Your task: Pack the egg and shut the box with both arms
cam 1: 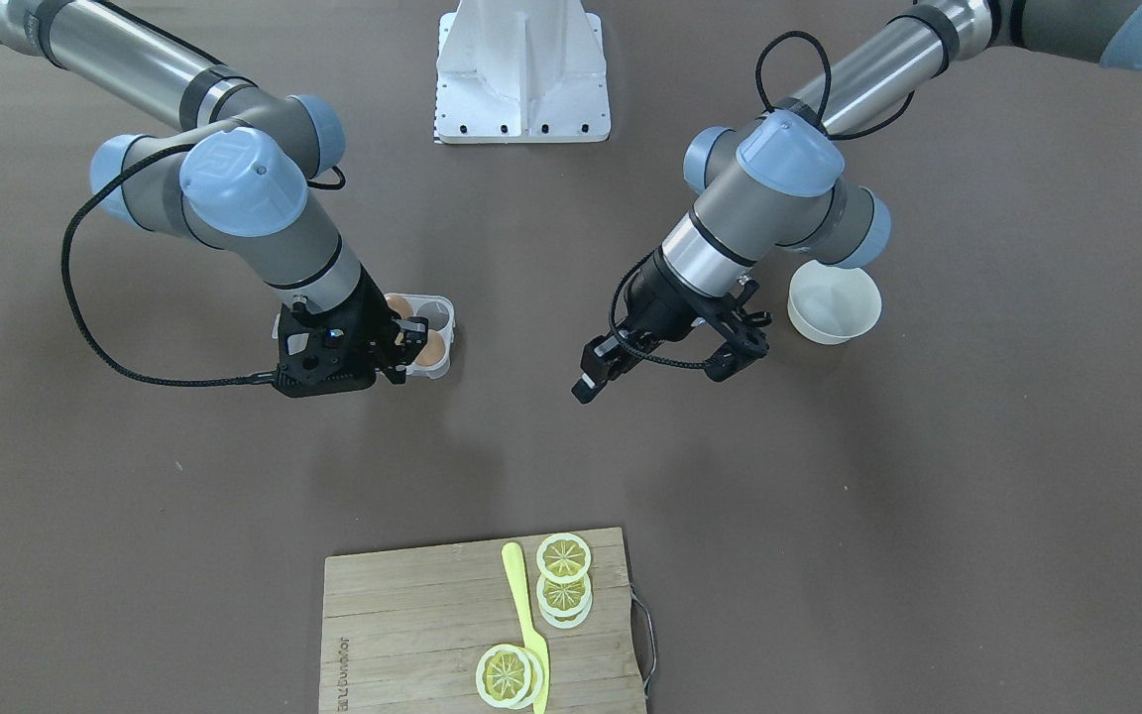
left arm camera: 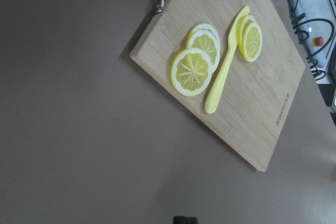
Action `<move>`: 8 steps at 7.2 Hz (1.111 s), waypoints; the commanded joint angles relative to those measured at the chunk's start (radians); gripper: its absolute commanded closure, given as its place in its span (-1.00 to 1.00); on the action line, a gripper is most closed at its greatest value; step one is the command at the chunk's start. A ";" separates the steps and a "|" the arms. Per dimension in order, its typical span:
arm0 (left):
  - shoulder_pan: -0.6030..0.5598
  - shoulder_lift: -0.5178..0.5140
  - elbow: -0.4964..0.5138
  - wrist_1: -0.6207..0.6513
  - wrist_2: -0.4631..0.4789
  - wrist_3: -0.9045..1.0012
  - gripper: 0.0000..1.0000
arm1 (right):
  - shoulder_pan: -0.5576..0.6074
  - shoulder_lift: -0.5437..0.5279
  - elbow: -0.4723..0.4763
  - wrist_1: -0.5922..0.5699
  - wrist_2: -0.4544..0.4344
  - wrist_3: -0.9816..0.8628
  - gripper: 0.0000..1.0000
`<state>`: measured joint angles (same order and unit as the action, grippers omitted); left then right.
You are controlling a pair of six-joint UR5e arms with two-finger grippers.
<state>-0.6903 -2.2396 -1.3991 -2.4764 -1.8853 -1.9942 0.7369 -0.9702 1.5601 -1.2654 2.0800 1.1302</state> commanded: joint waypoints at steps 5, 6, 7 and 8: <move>0.011 -0.011 0.006 0.057 0.011 -0.002 1.00 | 0.196 -0.168 0.017 0.001 0.276 -0.214 1.00; 0.012 -0.023 0.024 0.060 0.014 -0.003 1.00 | 0.196 -0.220 0.009 0.042 0.275 -0.225 1.00; 0.020 -0.041 0.029 0.086 0.014 -0.003 1.00 | 0.193 -0.288 -0.012 0.161 0.270 -0.225 1.00; 0.029 -0.054 0.031 0.099 0.023 -0.003 1.00 | 0.191 -0.321 -0.029 0.237 0.275 -0.222 1.00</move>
<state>-0.6711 -2.2764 -1.3732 -2.3965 -1.8699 -1.9970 0.9297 -1.2371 1.5516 -1.1281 2.3525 0.9079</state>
